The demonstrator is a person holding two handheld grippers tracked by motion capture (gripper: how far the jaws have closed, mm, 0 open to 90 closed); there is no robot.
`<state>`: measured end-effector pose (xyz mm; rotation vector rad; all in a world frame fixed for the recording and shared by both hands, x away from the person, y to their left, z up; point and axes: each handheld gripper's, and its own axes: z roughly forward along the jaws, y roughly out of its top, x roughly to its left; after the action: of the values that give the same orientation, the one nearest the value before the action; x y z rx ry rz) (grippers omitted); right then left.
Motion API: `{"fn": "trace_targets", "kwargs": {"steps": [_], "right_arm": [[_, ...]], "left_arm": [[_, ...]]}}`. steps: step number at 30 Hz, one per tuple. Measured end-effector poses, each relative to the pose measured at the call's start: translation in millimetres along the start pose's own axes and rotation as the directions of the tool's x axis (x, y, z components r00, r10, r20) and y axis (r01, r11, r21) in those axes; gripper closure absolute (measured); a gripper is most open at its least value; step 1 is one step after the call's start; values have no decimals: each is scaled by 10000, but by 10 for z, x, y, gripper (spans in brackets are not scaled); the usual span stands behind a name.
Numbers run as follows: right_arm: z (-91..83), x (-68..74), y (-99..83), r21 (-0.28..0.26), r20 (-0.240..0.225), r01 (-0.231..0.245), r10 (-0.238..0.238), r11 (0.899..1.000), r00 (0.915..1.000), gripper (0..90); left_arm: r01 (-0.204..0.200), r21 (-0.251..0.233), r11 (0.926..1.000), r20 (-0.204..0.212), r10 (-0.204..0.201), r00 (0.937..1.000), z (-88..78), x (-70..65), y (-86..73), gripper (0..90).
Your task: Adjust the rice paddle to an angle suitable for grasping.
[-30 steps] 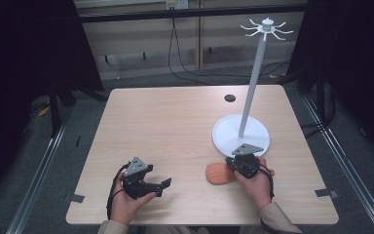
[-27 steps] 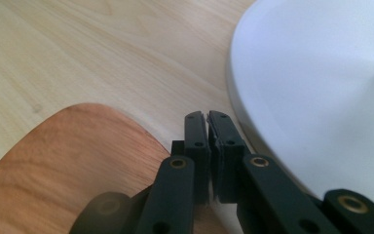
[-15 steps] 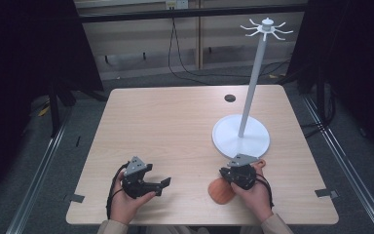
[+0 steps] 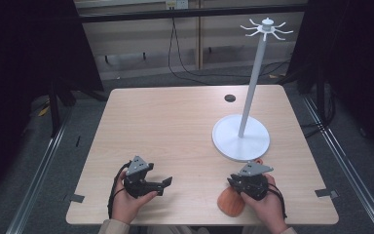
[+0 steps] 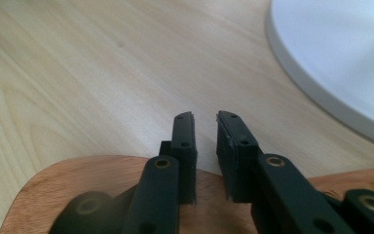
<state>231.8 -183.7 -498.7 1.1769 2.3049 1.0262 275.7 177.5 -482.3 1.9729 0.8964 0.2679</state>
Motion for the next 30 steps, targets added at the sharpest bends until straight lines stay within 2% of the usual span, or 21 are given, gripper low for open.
{"fn": "trace_targets", "kwargs": {"steps": [3, 6, 7, 9, 13, 15, 16, 19, 20, 21, 22, 25, 29, 30], "right_arm": [[-104, -78, 34, -165, 356, -298, 304, 9994, 9989, 751], [-205, -197, 31, -231, 914, -819, 837, 9964, 9923, 694], [-221, -226, 20, -165, 1151, -695, 709, 9974, 9908, 695], [-220, -246, 6, -337, 823, -598, 624, 9976, 9947, 728], [-102, -145, -4, -132, 304, -345, 348, 9993, 9989, 752], [-46, -99, -16, -2, 280, -221, 221, 9998, 9994, 773], [-50, -97, -21, -92, 430, -231, 235, 9997, 9988, 790], [-119, -159, -28, -294, 614, -436, 453, 9986, 9971, 816], [-182, -242, -52, -260, 590, -579, 593, 9980, 9965, 824], [-193, -249, -61, -265, 434, -558, 569, 9981, 9974, 819], [-203, -242, -76, -360, 234, -457, 466, 9983, 9986, 819], [-187, -163, -116, -188, 94, -53, 55, 9998, 9999, 819], [-154, -135, -129, -157, 79, -98, 99, 9998, 9999, 846], [-172, -150, -126, -149, 133, -277, 279, 9995, 9995, 860]], "left_arm": [[-4, -5, 10000, -11, 4, 10000, -4, 4, 3, 102], [60, -41, 10000, -44, -60, 10000, -3, 10, -3, 102], [63, -16, 10000, -15, -63, 10000, -2, 13, -4, 102], [-32, 18, 10000, -45, 32, 10000, -3, 15, 2, 103], [-73, -7, 10000, -31, 73, 10000, 11, -1, 17, 103], [-86, 5, 10000, -13, 86, 10000, 17, -9, 20, 103], [-95, -4, 10000, -2, 95, 10000, 18, -10, 21, 103], [-77, -31, 10000, 37, 77, 10000, 23, -11, 22, 104], [-98, 6, 10000, 43, 98, 9999, 28, -5, 27, 104], [-105, 28, 9999, 27, 105, 9999, 33, -5, 32, 104], [-98, 8, 10000, 14, 98, 10000, 41, -7, 36, 104], [-133, 27, 9999, 93, 133, 9999, 68, -25, 48, 104], [-245, 75, 9997, 138, 244, 9996, 80, -45, 63, 105], [-251, 76, 9997, 139, 250, 9996, 81, -46, 63, 105]]}}
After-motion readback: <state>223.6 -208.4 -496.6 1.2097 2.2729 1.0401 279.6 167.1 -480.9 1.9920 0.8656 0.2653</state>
